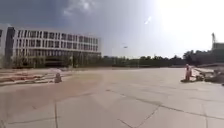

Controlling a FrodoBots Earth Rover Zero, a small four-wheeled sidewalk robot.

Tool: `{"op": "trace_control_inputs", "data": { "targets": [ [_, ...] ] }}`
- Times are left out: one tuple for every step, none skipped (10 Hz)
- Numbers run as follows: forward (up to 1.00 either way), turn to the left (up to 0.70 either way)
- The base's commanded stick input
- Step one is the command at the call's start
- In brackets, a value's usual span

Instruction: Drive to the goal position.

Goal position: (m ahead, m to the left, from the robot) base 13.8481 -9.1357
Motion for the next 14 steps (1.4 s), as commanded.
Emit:
{"op": "trace_control_inputs", "data": {
  "targets": [
    [0.7,0.0],
    [0.7,0.0],
    [0.7,0.0],
    [0.7,0.0],
    [0.7,0.0],
    [0.7,-0.01],
    [0.7,-0.15],
    [0.7,-0.35],
    [0.7,-0.35],
    [0.7,-0.35],
    [0.7,-0.32],
    [0.7,-0.18],
    [0.7,0.0],
    [0.7,0.0]
  ]
}}
